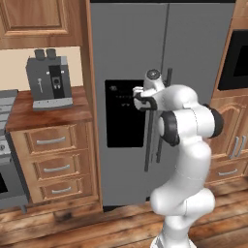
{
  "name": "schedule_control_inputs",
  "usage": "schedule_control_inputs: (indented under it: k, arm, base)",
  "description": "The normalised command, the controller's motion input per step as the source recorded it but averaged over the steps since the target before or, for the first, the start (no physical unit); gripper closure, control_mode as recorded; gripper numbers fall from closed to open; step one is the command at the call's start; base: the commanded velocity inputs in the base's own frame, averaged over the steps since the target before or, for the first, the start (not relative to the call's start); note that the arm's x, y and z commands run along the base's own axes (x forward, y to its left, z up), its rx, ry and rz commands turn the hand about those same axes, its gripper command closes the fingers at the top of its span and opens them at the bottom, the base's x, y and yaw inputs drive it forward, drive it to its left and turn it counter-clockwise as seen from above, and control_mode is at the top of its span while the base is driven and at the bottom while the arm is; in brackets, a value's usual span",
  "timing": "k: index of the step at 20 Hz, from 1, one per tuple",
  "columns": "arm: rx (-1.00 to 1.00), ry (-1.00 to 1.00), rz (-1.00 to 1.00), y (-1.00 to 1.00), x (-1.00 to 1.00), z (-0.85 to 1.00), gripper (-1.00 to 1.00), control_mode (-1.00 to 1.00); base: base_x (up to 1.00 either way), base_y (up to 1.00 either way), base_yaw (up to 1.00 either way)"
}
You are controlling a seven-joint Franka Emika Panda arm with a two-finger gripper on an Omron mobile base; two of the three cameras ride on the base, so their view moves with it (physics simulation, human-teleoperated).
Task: Store the kebab skewer in the freezer for long-term storage. Close the freezer door after placing the cooked food.
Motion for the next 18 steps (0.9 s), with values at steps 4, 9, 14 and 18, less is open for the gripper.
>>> schedule_control_inputs:
  k: [4,9,14,18]
  arm:
    - [0.01,0.00,0.01,-0.10,0.45,0.13,-1.00,-1.00]
    - [0.08,-0.04,0.11,-0.42,0.42,0.12,-1.00,-1.00]
    - [0.02,-0.03,0.12,-0.31,0.45,0.02,-1.00,-1.00]
    - [0.02,0.00,0.13,-0.29,0.67,0.01,-1.00,-1.00]
  base:
    - [0.00,0.00,0.00]
    - [0.00,0.00,0.00]
    - [0.00,0.00,0.00]
    - [0.00,0.00,0.00]
